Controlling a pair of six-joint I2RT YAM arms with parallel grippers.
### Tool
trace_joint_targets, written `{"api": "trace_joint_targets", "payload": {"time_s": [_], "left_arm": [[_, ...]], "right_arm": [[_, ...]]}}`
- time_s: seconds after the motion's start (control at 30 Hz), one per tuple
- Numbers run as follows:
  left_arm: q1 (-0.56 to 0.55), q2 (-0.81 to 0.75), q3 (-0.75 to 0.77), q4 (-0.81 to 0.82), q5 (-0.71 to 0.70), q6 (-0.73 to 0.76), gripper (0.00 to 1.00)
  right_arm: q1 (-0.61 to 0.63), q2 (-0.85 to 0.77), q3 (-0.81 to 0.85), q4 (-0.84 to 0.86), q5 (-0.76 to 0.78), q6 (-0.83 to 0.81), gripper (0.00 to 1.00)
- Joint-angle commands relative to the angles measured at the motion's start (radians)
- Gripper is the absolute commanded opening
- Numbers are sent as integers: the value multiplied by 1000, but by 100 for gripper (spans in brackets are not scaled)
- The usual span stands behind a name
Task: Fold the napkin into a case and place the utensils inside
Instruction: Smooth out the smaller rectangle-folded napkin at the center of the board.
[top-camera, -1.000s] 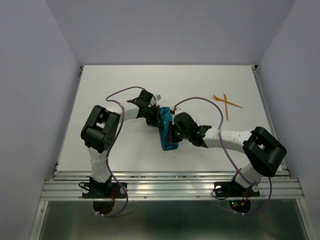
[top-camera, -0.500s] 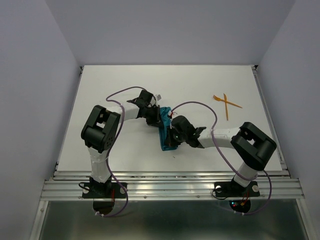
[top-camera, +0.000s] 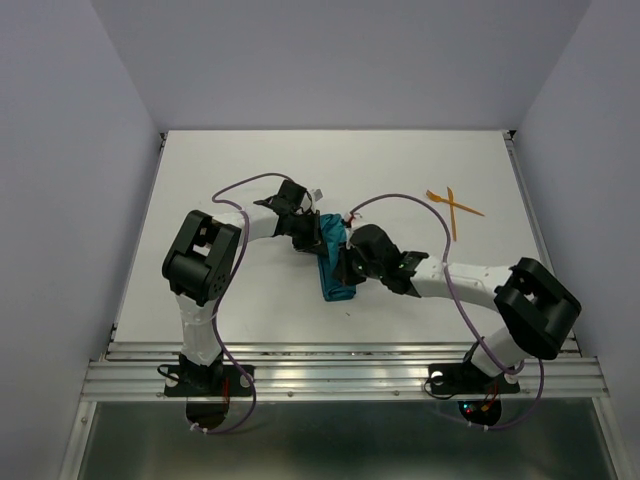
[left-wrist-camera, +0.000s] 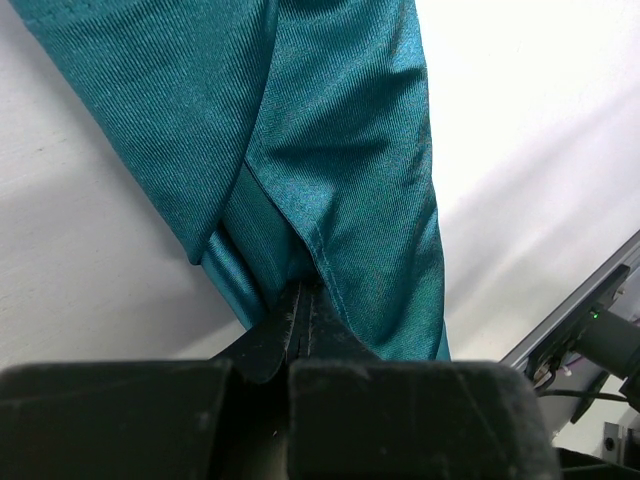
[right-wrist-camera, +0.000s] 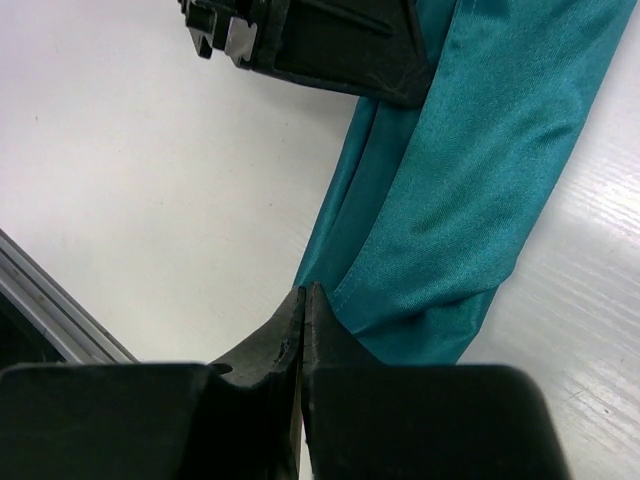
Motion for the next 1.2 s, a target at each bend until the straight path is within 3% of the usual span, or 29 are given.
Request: {"api": "trace_joint_targets", "payload": {"time_s": [0.0,0.27,0.57,0.77,1.17], "left_arm": [[-6,18,12,-1,-12,21,0],[-6,22,14,1,-10,16,0],[-6,6,9,-4,-4,15,0],[-6,-45,24,-39,-21,25,0],[6,-133,43,-107,-59,38,0]], "right_arm": [[15,42,-4,13,-55,-7,1],[24,183,-21,72,-109,-16,1],[24,-36,-23,7,86,-25,1],[1,-42,-11,-39,200,15,1],[-8,120,9,-68,105,19,1]]}}
